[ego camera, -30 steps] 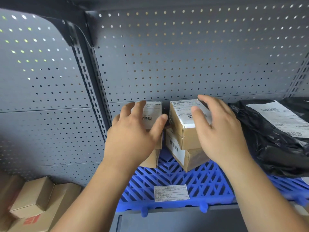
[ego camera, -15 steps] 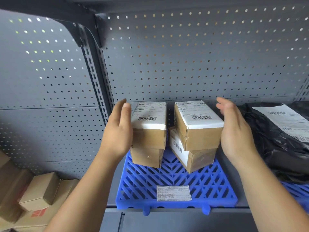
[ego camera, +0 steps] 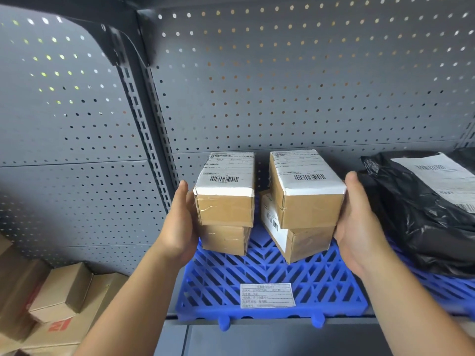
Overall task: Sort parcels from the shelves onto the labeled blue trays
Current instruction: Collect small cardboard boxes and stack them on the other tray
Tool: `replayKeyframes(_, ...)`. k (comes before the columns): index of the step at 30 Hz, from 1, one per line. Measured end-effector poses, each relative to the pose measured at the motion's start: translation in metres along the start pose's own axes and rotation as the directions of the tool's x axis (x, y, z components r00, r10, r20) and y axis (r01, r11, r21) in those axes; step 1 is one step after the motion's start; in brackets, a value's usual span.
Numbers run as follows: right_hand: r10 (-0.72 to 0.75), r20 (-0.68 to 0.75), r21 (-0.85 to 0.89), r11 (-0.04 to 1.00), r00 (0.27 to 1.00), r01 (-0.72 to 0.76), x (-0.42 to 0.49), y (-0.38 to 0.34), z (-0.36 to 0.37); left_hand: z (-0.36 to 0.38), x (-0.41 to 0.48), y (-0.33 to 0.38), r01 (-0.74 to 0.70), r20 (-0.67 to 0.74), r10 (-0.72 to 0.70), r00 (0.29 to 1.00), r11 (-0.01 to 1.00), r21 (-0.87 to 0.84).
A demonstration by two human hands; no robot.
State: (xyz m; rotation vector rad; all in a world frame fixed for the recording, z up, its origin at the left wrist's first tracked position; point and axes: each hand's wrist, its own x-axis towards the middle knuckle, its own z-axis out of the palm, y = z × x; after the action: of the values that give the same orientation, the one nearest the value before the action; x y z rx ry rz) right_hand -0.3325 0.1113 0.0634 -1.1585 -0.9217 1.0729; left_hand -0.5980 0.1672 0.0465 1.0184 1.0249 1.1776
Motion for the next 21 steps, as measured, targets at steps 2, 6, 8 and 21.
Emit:
replayKeyframes(2, -0.017, -0.001, 0.068, 0.998, 1.0, 0.017, -0.003, 0.004, 0.004, 0.002, -0.002, -0.001, 0.006, 0.014, -0.006, 1.0, 1.0, -0.007)
replayKeyframes(6, -0.017, -0.004, 0.176, 0.984, 1.0, 0.017, -0.004, 0.011, 0.011, 0.008, -0.006, -0.002, 0.012, 0.038, -0.011, 0.999, 1.0, -0.025)
replayKeyframes(8, -0.01, -0.008, 0.198, 0.98, 1.0, 0.012, -0.002, 0.015, 0.014, 0.009, -0.008, -0.002, 0.017, 0.049, -0.015, 0.999, 0.999, -0.029)
replayKeyframes(21, 0.053, 0.021, 0.189, 0.98, 0.998, -0.056, 0.003, 0.017, 0.013, 0.032, -0.016, -0.007, -0.048, 0.018, 0.049, 0.999, 0.998, -0.048)
